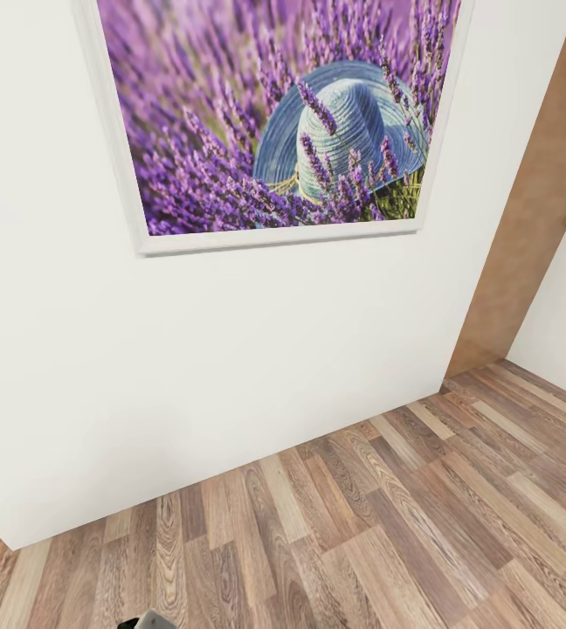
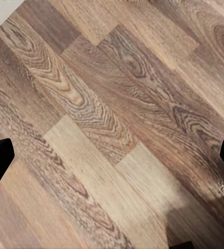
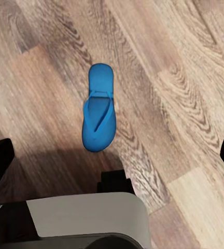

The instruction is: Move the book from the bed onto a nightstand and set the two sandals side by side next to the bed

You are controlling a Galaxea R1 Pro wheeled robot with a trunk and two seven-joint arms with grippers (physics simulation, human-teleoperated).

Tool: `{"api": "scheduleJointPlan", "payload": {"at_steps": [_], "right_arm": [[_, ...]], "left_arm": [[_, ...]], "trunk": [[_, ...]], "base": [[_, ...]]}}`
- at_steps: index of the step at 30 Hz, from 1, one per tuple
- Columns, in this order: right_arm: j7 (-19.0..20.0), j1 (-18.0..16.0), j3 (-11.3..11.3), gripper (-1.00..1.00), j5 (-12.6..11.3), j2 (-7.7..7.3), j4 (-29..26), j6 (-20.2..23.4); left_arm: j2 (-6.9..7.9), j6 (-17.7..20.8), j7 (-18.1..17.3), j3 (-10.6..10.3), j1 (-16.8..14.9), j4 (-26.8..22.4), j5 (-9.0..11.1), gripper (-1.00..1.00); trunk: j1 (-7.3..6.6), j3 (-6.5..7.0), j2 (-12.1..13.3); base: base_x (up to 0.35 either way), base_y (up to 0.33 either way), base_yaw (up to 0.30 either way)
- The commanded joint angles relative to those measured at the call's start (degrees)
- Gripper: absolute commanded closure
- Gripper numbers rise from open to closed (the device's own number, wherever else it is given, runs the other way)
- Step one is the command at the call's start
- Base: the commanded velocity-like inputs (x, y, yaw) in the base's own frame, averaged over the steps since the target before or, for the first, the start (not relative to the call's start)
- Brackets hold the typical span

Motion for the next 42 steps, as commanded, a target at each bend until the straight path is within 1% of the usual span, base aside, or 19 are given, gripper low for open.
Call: {"api": "scheduleJointPlan", "payload": {"at_steps": [1,9,12,16,18,21,23,24,25,26,28,29,31,32,33,34,37,38,42], "right_arm": [[-0.1,-0.4,-0.1,-1.0,0.0,0.04,-0.3,-0.1],[-0.2,-3.1,-0.1,-1.0,-0.1,0.09,-0.8,0.3],[-0.2,-3.8,-0.1,-1.0,-0.1,0.12,-0.8,0.4],[-0.2,-4.5,-0.2,-1.0,-0.1,0.12,-0.8,0.6],[-0.2,-4.7,-0.2,-1.0,-0.1,0.12,-0.8,0.6],[-0.2,-4.8,-0.2,-1.0,-0.1,0.1,-0.8,0.6],[-0.2,-4.9,-0.2,-1.0,-0.1,0.09,-0.8,0.6],[-0.2,-4.9,-0.2,-1.0,-0.1,0.09,-0.8,0.6],[-0.2,-4.9,-0.2,-1.0,-0.1,0.08,-0.8,0.7],[-0.2,-4.9,-0.2,-1.0,-0.1,0.08,-0.8,0.7],[-0.2,-5.0,-0.2,-1.0,-0.1,0.09,-0.7,1.0],[-0.2,-5.0,-0.2,-1.0,-0.1,0.09,-0.7,1.0],[-0.2,-5.0,-0.2,-1.0,-0.1,0.12,-0.7,1.7],[-0.2,-5.0,-0.2,-1.0,-0.1,0.12,-0.7,1.7],[-0.2,-5.1,-0.2,-1.0,-0.1,0.14,-0.7,2.2],[-0.2,-5.1,-0.2,-1.0,-0.1,0.14,-0.7,2.2],[-0.2,-5.1,-0.2,-1.0,-0.1,0.21,-0.7,3.7],[-0.2,-5.1,-0.2,-1.0,-0.1,0.21,-0.7,3.7],[-0.2,-5.1,-0.1,-1.0,-0.1,0.29,-0.6,5.0]], "left_arm": [[0.04,-0.2,0.0,-0.2,0.0,-0.1,0.0,-1.0],[0.07,0.1,-0.2,-0.1,0.0,-1.8,0.0,-1.0],[0.11,0.6,-0.3,-0.1,0.0,-4.3,0.1,-1.0],[0.2,3.7,-0.4,-0.1,0.2,-11.5,0.2,-1.0],[0.44,8.8,-0.5,0.0,0.6,-19.0,0.3,-1.0],[0.59,12.1,-0.7,0.0,1.0,-23.7,0.4,-1.0],[1.12,19.2,-1.4,0.1,3.3,-34.4,0.6,-1.0],[1.12,19.2,-1.4,0.1,3.3,-34.4,0.6,-1.0],[1.57,22.8,-1.9,0.2,5.2,-40.3,0.7,-1.0],[1.57,22.8,-1.9,0.2,5.2,-40.3,0.7,-1.0],[2.55,30.2,-2.8,0.2,9.7,-52.4,0.7,-1.0],[2.55,30.2,-2.8,0.2,9.7,-52.4,0.7,-1.0],[3.3,38.8,-3.5,0.3,14.3,-61.7,0.7,-1.0],[3.3,38.8,-3.5,0.3,14.3,-61.7,0.7,-1.0],[3.43,43.3,-3.7,0.3,16.2,-64.7,0.7,-1.0],[3.43,43.3,-3.7,0.3,16.2,-64.7,0.7,-1.0],[3.71,54.5,-4.3,0.5,18.8,-70.9,0.8,-1.0],[3.71,54.5,-4.3,0.5,18.8,-70.9,0.8,-1.0],[3.81,62.3,-4.9,0.7,18.6,-74.8,0.9,-1.0]], "trunk": [[0.0,-0.05,0.0],[0.0,-0.05,0.0],[0.0,-0.05,0.0],[0.0,-0.05,0.0],[0.0,-0.05,0.0],[0.0,-0.05,0.0],[0.0,-0.05,0.0],[0.0,-0.05,0.0],[0.0,-0.05,0.0],[0.0,-0.05,0.0],[0.0,-0.05,0.0],[0.0,-0.05,0.0],[0.0,-0.05,0.0],[0.0,-0.05,0.0],[0.0,-0.05,0.0],[0.0,-0.05,0.0],[0.0,-0.05,0.0],[0.0,-0.05,0.0],[0.0,-0.05,0.0]], "base": [[0.0,0.0,0.0],[0.0,0.0,0.0],[0.0,0.0,0.0],[0.0,0.0,0.0],[0.0,0.0,0.0],[0.0,0.0,0.0],[0.0,0.0,0.0],[0.0,0.0,0.0],[0.0,0.0,0.0],[0.0,0.0,0.0],[0.0,0.0,0.0],[0.0,0.0,0.0],[0.0,0.0,0.0],[0.0,0.0,0.0],[0.0,0.0,0.0],[0.0,0.0,0.0],[0.0,0.0,0.0],[0.0,0.0,0.0],[0.0,0.0,0.0]]}}
